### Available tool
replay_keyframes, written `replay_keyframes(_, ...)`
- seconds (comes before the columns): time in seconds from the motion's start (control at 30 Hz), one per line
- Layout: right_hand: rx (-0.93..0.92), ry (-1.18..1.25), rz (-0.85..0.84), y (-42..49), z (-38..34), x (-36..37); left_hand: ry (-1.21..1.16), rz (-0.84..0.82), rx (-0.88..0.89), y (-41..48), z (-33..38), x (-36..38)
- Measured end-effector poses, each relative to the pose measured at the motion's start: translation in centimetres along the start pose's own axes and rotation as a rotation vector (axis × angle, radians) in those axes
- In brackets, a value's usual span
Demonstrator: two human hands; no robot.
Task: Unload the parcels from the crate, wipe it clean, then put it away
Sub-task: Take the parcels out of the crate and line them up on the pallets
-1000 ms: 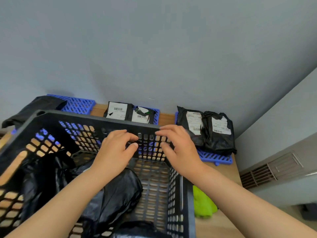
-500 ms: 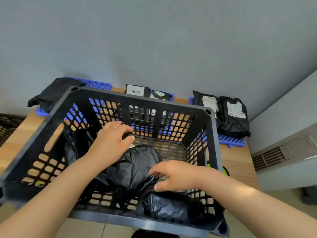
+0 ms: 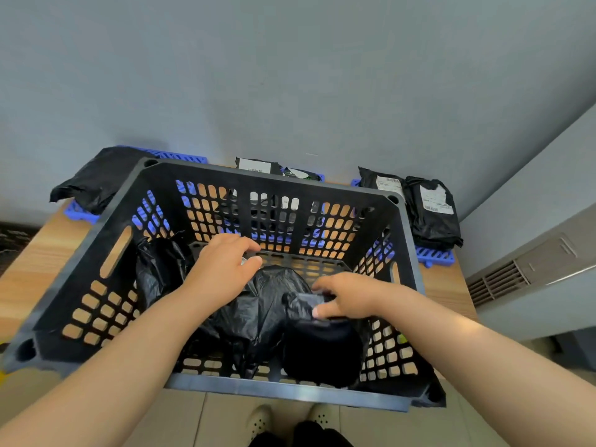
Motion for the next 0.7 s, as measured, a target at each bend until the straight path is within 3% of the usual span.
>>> replay_keyframes(0.13, 0.047, 0.061, 0.074, 0.8, 1.0, -1.1, 0.015, -0.022, -0.004, 0.1, -0.2, 0.4)
replay_keyframes(0.27, 0.083, 0.200, 0.006, 1.2, 1.6, 0.0, 0.040, -0.042, -0.001, 0.2, -0.2, 0.6)
replay_keyframes(0.33, 0.086, 0.145, -0.002, 1.1, 1.6, 0.2, 0.041, -0.057, -0.006, 0.2, -0.2, 0.7)
replay_keyframes(0.47, 0.038, -0.026, 0.103, 1.0, 0.8, -1.0, 0.048, -0.090, -0.026, 0.3, -0.6, 1.2)
replay_keyframes(0.7, -0.073, 0.221, 0.422, -3.1, -1.3, -9.6, -0.132, 0.015, -0.157, 0.3, -1.9, -0.2)
Point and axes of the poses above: each hand's wrist, its own y-axis towards the middle knuckle, its own x-axis out of the palm, z = x × y, the point moved 10 cm from there along y, towards the middle knuckle, and after that the axes turned 7 degrees about y, right-handed, at the moved point
